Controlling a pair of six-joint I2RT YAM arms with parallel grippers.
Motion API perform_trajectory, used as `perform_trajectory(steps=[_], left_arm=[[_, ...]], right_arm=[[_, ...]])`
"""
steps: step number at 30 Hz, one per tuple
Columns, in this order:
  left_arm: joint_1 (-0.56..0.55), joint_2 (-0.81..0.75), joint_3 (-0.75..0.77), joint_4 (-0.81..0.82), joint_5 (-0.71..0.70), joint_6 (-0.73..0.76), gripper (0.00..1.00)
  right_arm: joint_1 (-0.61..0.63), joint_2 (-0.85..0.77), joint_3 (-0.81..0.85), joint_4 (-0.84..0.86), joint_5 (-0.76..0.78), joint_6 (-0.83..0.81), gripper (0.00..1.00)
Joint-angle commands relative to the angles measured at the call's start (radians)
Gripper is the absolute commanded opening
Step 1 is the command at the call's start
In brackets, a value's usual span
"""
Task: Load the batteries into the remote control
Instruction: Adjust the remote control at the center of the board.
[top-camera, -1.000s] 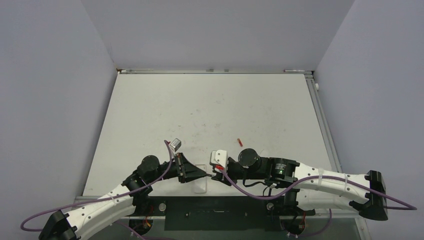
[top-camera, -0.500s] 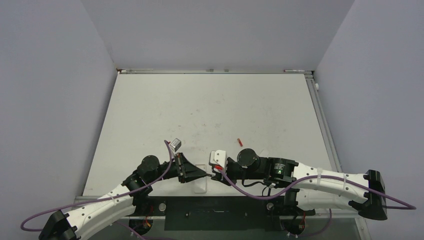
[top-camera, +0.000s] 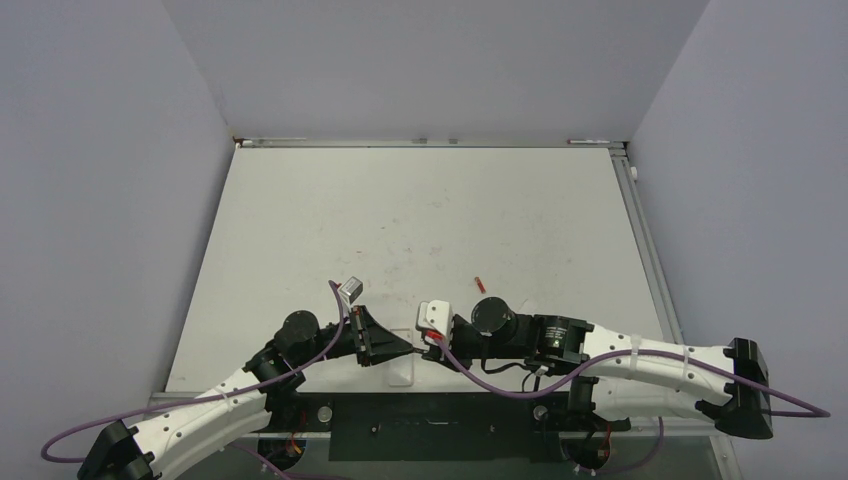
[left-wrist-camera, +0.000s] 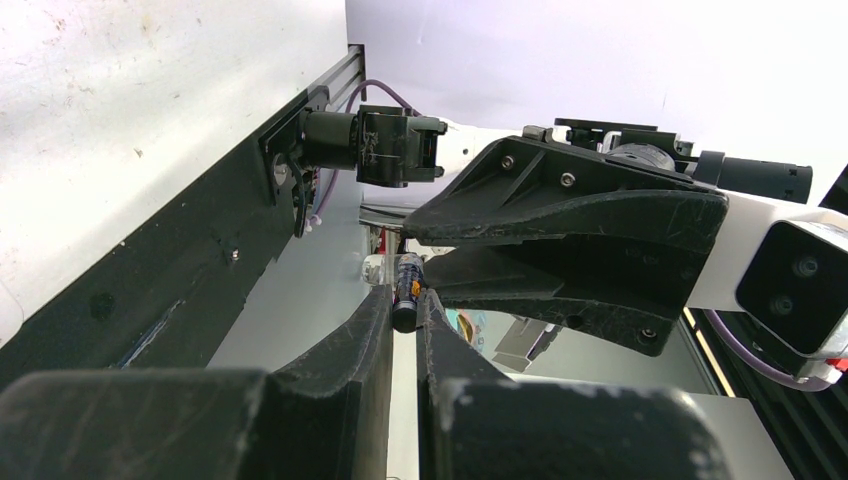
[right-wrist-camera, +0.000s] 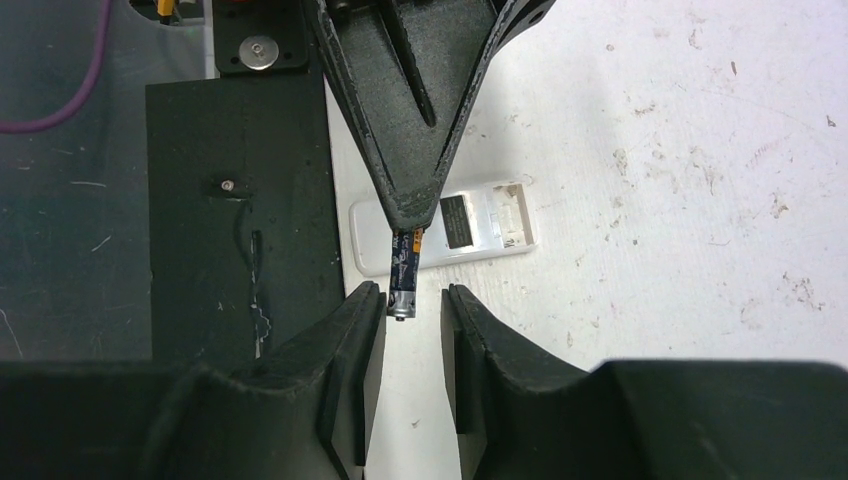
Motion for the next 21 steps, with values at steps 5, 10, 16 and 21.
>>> perform_trajectory(steps=[5,10,16,21], left_arm=[[0.002,-0.006,0.014,0.070,0.031,0.003,0.00],[0.002,-0.007,0.010,0.069,0.030,0.003,0.00],[0.002,-0.002,0.006,0.067,0.025,0.003,0.00],[0.004,-0.013,0.004,0.038,0.007,0.012,0.31]], right_arm=[[0.009,0.019,-0.002,0.044,0.014,-0.009,0.29],[0.009,0.011,-0.004,0.053,0.007,-0.008,0.23],[0.009,-0.001,-0.007,0.068,-0.011,-0.007,0.09],[0.009,0.006,0.014,0.042,-0.004,-0.022,0.08]])
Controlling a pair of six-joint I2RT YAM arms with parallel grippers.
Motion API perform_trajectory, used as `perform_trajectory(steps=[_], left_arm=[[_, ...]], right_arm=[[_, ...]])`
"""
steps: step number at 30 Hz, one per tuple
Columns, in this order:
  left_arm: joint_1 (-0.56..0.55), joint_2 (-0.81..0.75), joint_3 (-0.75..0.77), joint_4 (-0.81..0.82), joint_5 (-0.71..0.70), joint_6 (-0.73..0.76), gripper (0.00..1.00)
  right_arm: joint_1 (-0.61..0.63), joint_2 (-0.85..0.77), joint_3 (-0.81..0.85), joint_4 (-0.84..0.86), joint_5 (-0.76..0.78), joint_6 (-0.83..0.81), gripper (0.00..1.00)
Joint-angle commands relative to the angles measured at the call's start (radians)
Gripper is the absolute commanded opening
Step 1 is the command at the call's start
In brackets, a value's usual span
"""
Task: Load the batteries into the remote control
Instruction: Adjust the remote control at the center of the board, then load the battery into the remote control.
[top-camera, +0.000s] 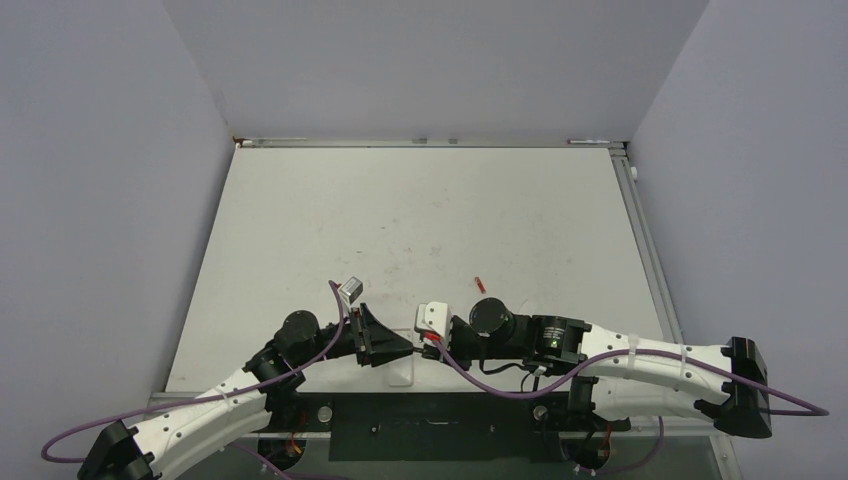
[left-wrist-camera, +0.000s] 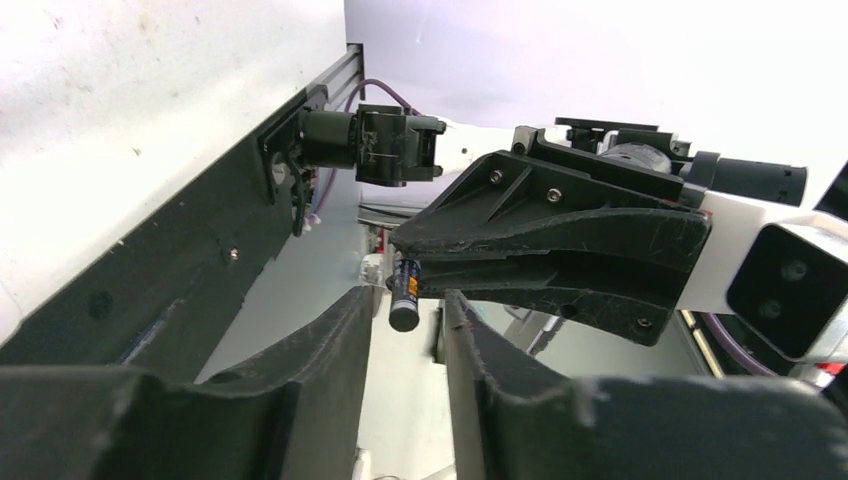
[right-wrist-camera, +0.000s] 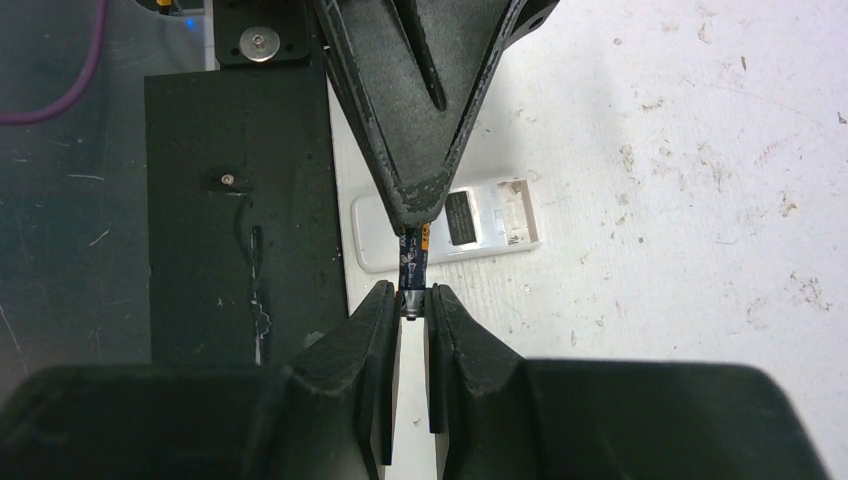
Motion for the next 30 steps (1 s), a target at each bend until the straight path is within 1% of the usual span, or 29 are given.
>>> perform_trajectory(steps=[1,3,4,6,8,10,12,14,17,21,24,30], left_arm=[[0.005,-0.017,0.011,0.020,0.002,0.020,0.36],[0.016,-0.024,0.023,-0.027,-0.002,0.045,0.46],[0.024,-0.029,0.029,-0.046,0.000,0.057,0.49],[0.047,-0.034,0.037,-0.084,0.006,0.083,0.54],[0.083,-0.045,0.057,-0.164,0.011,0.125,0.57],[0.124,-0.063,0.081,-0.259,0.004,0.181,0.59],[0.150,-0.079,0.124,-0.395,-0.019,0.270,0.59],[0.159,-0.083,0.184,-0.552,-0.078,0.368,0.59],[0.161,-0.061,0.247,-0.718,-0.170,0.481,0.60],[0.164,-0.007,0.270,-0.775,-0.257,0.544,0.60],[0.167,0.042,0.268,-0.776,-0.296,0.568,0.59],[0.174,0.128,0.274,-0.754,-0.381,0.617,0.54]], right_arm=[[0.009,-0.007,0.024,0.030,0.006,-0.023,0.09],[0.009,0.004,0.041,0.005,0.021,-0.034,0.08],[0.008,0.010,0.052,-0.006,0.029,-0.039,0.08],[0.009,0.031,0.074,-0.033,0.044,-0.049,0.08],[0.009,0.066,0.095,-0.065,0.062,-0.062,0.08],[0.006,0.097,0.116,-0.090,0.085,-0.077,0.08],[0.001,0.129,0.136,-0.108,0.096,-0.095,0.08],[-0.007,0.166,0.156,-0.130,0.099,-0.123,0.08],[-0.026,0.226,0.198,-0.163,0.100,-0.161,0.09],[-0.072,0.305,0.245,-0.189,0.066,-0.216,0.09],[-0.107,0.367,0.272,-0.208,0.035,-0.268,0.08],[-0.152,0.463,0.302,-0.222,0.021,-0.363,0.09]])
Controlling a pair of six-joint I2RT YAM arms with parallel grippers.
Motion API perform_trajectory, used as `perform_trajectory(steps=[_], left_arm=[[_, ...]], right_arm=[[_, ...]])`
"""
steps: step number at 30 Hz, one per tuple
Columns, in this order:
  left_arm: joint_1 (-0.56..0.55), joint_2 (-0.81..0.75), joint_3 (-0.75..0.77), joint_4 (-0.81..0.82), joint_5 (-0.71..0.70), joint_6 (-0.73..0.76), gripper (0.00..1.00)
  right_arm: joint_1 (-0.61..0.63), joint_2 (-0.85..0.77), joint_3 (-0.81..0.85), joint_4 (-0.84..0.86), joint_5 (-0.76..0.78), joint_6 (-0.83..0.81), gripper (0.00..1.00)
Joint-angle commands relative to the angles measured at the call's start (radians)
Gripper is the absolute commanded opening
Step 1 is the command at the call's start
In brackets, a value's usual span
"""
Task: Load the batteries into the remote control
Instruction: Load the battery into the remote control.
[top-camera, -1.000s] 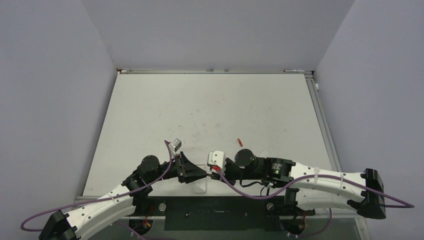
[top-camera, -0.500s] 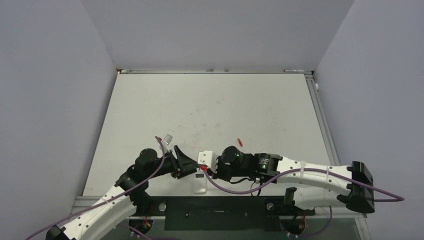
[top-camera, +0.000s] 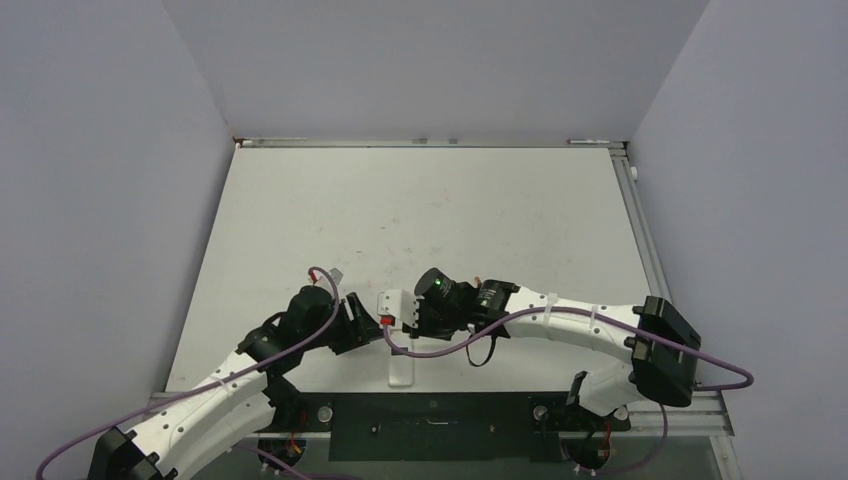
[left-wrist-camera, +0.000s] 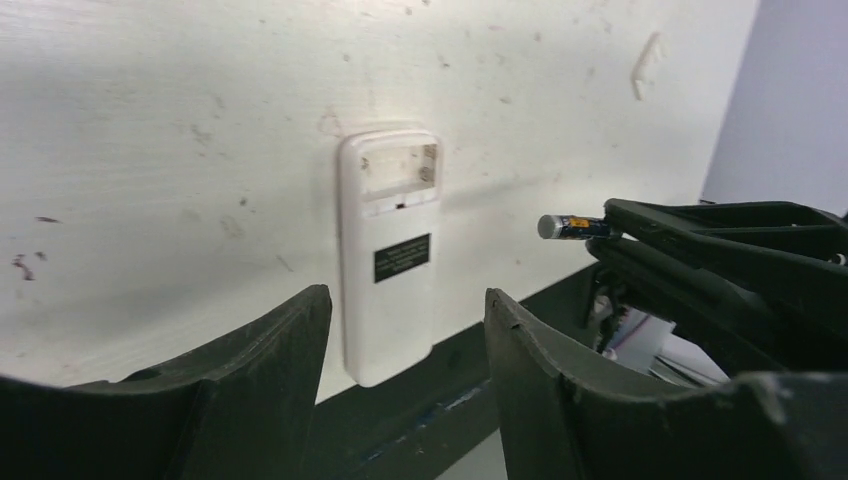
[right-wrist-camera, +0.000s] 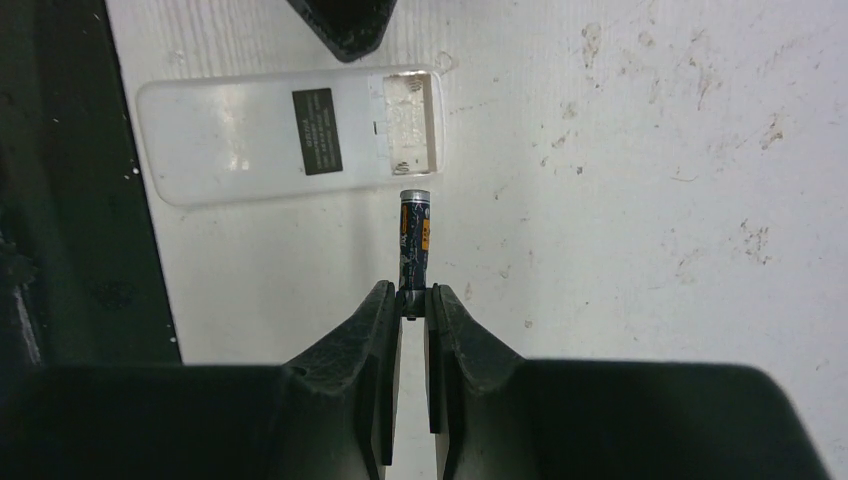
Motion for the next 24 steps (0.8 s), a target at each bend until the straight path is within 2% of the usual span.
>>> perform_trajectory(steps=[1,7,12,24], left_arm=[[0.014,0.049,0.035,0.008,-0.093,0.077,0.52],[0.052,0.157,0.021,0.086,-0.085,0.103,0.34],[0.074,0.236,0.014,0.153,-0.058,0.121,0.24],[0.109,0.346,-0.020,0.272,-0.012,0.138,0.22]], right_arm=[[-0.028,0.049,0.055,-0.014,-0.025,-0.106,0.08],[-0.040,0.133,0.109,-0.027,-0.034,-0.147,0.08],[-0.046,0.193,0.150,-0.034,-0.048,-0.161,0.09],[-0.050,0.274,0.189,-0.049,-0.079,-0.175,0.08]])
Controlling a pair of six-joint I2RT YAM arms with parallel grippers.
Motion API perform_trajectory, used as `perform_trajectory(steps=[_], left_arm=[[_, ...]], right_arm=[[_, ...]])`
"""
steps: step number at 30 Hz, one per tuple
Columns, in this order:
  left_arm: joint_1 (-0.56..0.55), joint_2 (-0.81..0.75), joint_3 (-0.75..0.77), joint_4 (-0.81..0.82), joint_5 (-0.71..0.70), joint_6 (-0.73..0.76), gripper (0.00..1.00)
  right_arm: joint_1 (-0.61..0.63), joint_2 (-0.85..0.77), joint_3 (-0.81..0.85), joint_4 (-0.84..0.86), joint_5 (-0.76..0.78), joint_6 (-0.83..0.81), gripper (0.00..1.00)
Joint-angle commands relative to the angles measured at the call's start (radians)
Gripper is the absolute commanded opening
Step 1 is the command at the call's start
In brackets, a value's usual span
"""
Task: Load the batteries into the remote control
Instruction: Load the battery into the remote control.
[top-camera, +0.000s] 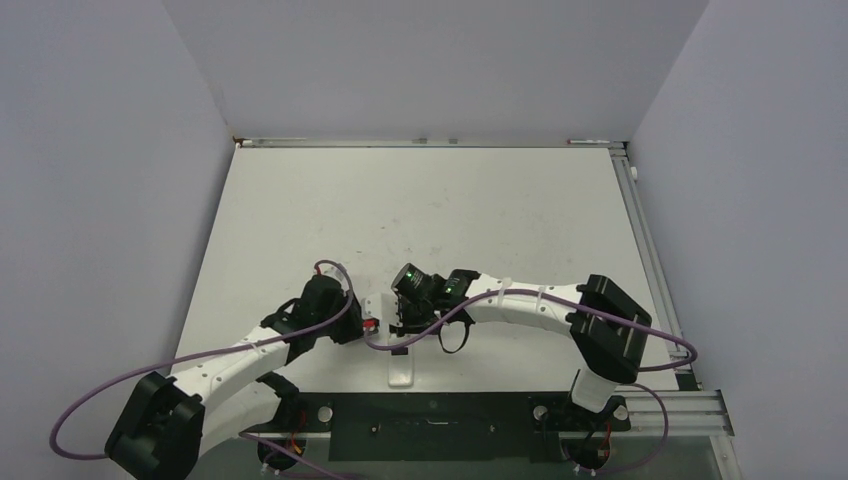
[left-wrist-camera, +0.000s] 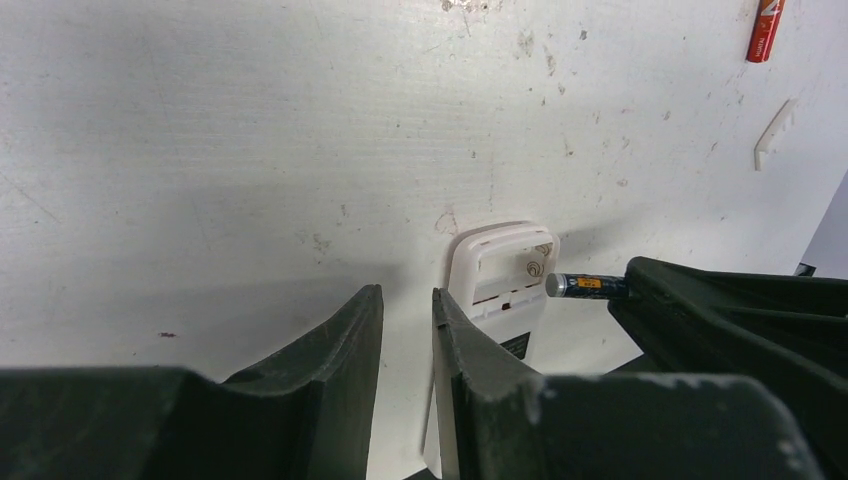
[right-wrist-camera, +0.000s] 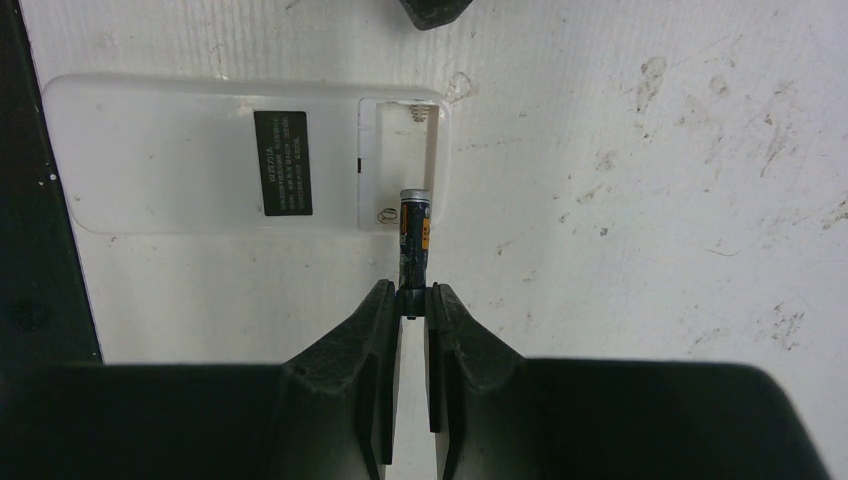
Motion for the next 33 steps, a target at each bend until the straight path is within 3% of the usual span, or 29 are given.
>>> perform_trajectory(steps=[1,33], left_arm=[[0.011,0.030,-0.010,0.104,0.037,0.023,0.21],[0.020,0.119,-0.036,0.195,0.102,0.017,0.21]], right_arm=[[-0.007,0.016,0.050,0.003,-0.031,-0.018,0.09],[0.003,0.116,0.117,0.002,-0.051,0.004,0.09]])
